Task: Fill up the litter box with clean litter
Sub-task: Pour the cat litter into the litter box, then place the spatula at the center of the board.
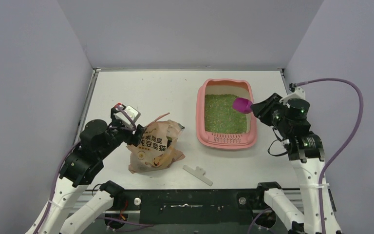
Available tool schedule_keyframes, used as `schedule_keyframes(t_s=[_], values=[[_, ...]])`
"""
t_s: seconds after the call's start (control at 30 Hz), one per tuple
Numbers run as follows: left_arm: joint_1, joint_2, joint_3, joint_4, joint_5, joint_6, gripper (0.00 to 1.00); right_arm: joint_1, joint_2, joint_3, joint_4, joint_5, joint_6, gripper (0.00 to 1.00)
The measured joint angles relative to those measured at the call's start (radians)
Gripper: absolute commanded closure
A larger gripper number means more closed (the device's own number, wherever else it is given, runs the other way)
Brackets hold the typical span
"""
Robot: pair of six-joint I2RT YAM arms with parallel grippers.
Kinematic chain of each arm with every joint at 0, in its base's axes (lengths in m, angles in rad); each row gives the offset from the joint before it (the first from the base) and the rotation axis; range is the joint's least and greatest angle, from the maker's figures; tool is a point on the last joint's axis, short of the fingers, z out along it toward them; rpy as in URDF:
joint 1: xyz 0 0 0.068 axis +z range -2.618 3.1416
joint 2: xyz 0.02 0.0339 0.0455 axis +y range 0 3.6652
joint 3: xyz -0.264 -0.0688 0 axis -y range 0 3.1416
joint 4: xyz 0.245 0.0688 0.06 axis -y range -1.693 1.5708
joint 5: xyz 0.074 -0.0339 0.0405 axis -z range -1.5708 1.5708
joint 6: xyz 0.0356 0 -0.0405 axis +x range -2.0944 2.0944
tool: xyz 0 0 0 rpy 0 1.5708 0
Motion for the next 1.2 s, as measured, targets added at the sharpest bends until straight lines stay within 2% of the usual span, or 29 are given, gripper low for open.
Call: schedule_keyframes(t_s=[0.33, 0.63, 1.2], values=[[0.000, 0.027, 0.000, 0.006, 0.004, -0.003, 0.34, 0.000, 0.278, 0.016, -0.056, -0.148, -0.037, 1.00], [0.000, 0.039, 0.000, 0.006, 0.005, -0.003, 0.34, -0.001, 0.297, 0.028, -0.016, -0.400, -0.055, 1.00], [0.000, 0.075, 0.000, -0.005, 0.027, -0.007, 0.34, 0.005, 0.303, 0.034, 0.048, -0.701, -0.050, 1.00]])
